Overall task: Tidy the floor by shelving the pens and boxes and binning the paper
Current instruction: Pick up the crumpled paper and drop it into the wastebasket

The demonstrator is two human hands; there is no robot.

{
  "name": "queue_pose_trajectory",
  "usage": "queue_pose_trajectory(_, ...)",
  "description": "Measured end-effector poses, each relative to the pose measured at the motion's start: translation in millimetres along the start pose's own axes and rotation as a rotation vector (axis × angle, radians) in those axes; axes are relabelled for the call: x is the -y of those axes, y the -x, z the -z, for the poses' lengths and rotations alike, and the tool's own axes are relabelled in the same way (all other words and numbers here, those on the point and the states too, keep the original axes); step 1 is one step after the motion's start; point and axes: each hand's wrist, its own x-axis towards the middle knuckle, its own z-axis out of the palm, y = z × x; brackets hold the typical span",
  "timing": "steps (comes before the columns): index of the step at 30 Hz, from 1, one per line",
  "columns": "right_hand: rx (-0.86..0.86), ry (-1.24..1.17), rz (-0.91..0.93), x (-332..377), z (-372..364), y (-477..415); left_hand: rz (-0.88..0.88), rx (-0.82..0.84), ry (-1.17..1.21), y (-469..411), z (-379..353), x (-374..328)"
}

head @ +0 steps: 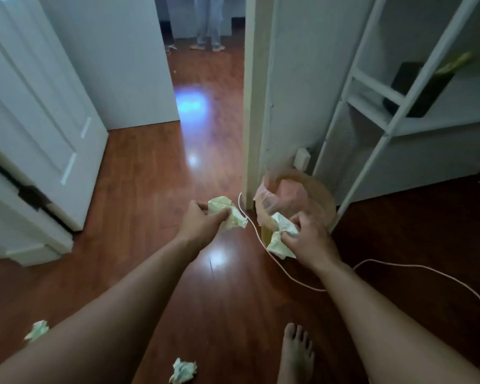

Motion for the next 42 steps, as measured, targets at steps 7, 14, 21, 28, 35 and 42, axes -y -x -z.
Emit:
queue_pose_trajectory(7, -0.059, -0.041, -0.129, -41.3, -13.3, -58.4, -0.04, 0.038, -0.024, -59.7, -95.4, -30.7)
queue_pose_trajectory(14, -0.275, -0.16, -0.196, -58.5, -16.0, -120.6, -0.173, -0.015, -0.161, -107.5, -155.5, -52.4)
queue_pose_trajectory(21, -0.272, 0.098, -0.039, -89.5, -42.8, -154.1, -0.334, 0.052, -0.355, -143.1, -195.3, -39.8)
queue_pose_trajectory(28, -0.02, 0.314, -0.106, -100.5, -70.0, -165.3, -0.402, 0.203, -1.069, -165.5, -211.2, -10.6)
queue_pose_trajectory(35, 0.077, 0.259, -0.101, -97.3, -77.2, -163.8, -0.404, 0.294, -0.981, -159.2, -200.8, -0.7)
queue_pose_trajectory(42, -0.024, 0.169, -0.055, -41.3, -76.0, -172.7, -0.396, 0.137, -0.789, -138.0, -147.8, 1.1)
